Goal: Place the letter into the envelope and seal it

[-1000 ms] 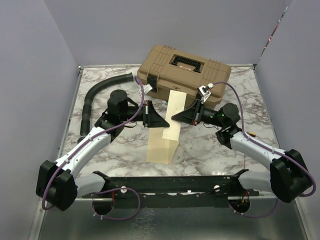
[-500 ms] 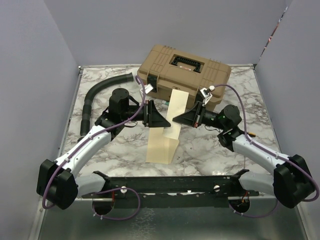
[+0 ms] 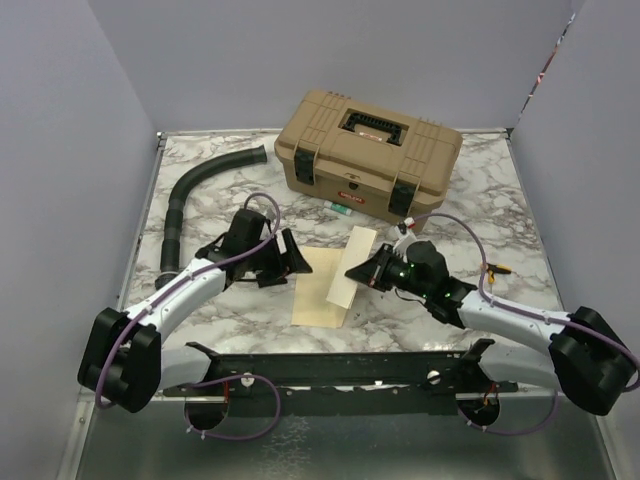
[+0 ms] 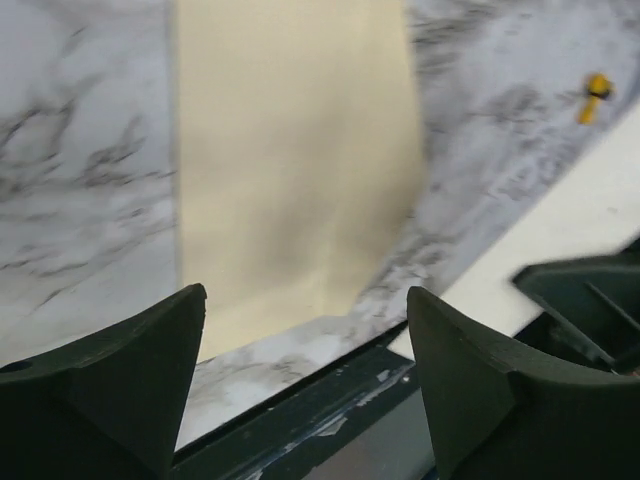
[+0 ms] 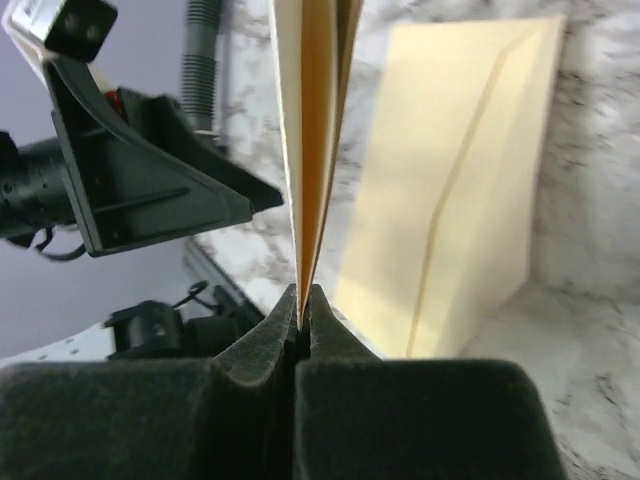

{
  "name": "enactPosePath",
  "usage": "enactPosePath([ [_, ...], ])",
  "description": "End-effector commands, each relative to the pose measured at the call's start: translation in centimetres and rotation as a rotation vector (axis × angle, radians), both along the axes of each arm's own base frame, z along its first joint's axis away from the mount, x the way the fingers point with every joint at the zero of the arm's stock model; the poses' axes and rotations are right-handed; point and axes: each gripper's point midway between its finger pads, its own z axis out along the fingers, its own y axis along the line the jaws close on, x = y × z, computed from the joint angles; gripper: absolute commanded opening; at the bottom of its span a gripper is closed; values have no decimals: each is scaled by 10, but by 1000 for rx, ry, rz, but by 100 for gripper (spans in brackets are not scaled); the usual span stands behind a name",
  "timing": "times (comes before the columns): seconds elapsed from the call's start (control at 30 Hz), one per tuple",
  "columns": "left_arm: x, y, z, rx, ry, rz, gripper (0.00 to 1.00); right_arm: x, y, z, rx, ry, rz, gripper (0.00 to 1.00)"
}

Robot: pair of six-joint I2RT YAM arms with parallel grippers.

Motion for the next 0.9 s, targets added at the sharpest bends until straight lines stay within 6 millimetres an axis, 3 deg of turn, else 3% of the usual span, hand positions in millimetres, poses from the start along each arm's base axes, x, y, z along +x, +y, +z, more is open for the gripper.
enactPosePath([
  [0.0,-20,49,-70,247,185,207,80,21,-21,-45,-149,-23,-182,0],
  [0.3,-47,59,-106,308,310,194,79,46,-33,-72,-246,-92,-278,0],
  [0.5,-54,56,-112,279,342,190,77,54,-29,-82,-252,-107,-293,0],
  [0.67,-56,47,-116,226,367,188,66,53,-18,-102,-325,-57,-269,0],
  [0.87,-52,47,-117,230,347,189,58,46,-9,-110,-349,-59,-212,0],
])
